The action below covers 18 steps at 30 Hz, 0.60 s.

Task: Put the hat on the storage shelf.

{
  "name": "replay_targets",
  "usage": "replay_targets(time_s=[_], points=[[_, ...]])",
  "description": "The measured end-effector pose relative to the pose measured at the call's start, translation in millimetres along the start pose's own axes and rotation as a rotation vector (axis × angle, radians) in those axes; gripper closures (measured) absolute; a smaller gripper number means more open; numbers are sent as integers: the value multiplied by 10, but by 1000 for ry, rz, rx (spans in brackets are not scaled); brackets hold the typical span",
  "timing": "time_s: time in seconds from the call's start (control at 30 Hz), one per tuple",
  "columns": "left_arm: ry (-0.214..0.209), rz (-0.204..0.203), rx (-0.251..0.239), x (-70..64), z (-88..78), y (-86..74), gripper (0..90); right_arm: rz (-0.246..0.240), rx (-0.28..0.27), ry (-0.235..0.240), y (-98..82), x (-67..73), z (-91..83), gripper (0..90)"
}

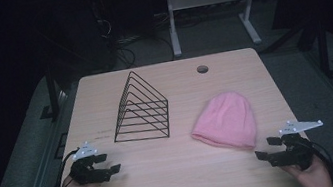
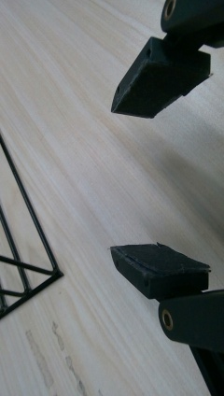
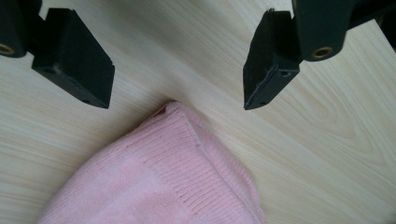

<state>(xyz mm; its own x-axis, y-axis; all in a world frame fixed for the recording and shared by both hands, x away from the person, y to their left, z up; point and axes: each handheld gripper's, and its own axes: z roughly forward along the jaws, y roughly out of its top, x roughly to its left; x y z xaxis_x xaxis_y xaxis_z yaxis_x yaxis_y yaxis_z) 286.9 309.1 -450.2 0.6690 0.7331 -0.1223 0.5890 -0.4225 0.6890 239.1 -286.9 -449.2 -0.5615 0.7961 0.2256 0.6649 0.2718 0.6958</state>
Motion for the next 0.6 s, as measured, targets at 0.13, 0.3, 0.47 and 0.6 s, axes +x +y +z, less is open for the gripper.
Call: replay_targets(time_s=[0.13, 0.3, 0.47, 0.6], points=[[2, -9, -9, 0, 6, -3, 262, -5, 0, 7, 32, 16, 18, 227], [-5, 0, 1, 9, 19, 4, 262, -3, 1, 20, 76, 15, 43, 212], [-9, -13, 1, 35, 34, 2, 262, 10, 5, 26, 162, -47, 48, 200], [-10, -15, -2, 47, 38, 9, 262, 13, -4, 29, 265, -104, 32, 197]])
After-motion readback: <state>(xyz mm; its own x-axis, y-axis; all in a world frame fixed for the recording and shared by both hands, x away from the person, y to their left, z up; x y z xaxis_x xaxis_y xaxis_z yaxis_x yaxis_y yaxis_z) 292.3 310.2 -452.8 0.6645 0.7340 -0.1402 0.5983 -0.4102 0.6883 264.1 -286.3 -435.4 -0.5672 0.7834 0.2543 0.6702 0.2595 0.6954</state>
